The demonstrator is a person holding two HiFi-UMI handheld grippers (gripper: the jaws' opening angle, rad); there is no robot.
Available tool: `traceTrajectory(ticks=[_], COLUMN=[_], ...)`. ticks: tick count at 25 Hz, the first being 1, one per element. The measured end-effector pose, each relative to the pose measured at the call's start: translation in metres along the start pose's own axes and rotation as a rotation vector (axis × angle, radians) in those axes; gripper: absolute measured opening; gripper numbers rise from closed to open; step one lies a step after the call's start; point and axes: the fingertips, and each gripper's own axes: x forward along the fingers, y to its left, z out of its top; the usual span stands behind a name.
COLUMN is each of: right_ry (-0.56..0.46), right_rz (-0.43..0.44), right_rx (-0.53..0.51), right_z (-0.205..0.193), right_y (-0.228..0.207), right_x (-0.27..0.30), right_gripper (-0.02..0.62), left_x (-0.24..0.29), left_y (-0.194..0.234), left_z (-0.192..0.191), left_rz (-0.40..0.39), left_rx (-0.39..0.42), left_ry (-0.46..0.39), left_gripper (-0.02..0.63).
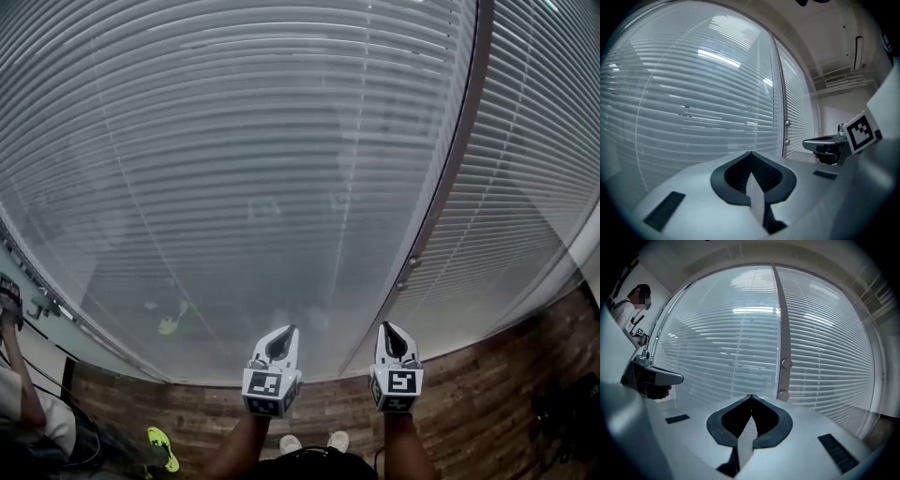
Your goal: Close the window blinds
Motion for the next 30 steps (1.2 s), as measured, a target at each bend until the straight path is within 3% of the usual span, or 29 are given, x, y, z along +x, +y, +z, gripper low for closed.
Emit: traceTrajectory(ticks=[3,6,10,15,21,23,27,30], right_ry=[0.091,0.117,0.037,0.056,0.021,0.008,0.062,0.044], right_rz=[-0.005,-0.025,-0.004,0.05,0.155,0.163,0.145,0.15], right_rx=[-0.001,-0.013,-0.223,-0.006,-0.042,-0.066,-0.247,-0.213], right_z=[-0.021,-0.037,-0.045,-0.025,-0.049,-0.057,-0.083,-0.093], right_y=[0.003,0.004,0.02,0.03,0.039,0.038,0.038,0.034], right_x=[-0.01,-0.023,-0.032,-0.054,-0.096,-0.114,-0.161,-0.19], right_gripper=[0.003,0.003,0.003,0.003,0.003,0.003,0.003,0.003], left_x=[-0.005,-0.012,-0.023,-0.038,-0.072,-0.083,-0.117,-0.143], left_y=[-0.005,-0.005,-0.01,-0.028,-0.069,-0.086,-0.125,-0.15], left_z=[-0.01,-0.022,-0.023,-0.023,-0.025,-0.031,-0.056,-0.066], left_rz=[-0.024,-0.032,-0.025,-0.005,0.008,0.013,0.022,0.033], left_rx=[0.025,0.029,0.032,0.045,0.049,0.037,0.033,0.034], left_ry=[0.029,0.048,0.046,0.046,0.037,0.037,0.028,0.022], left_gripper=[0.0,0.0,0.0,0.0,0.0,0.0,0.0,0.0])
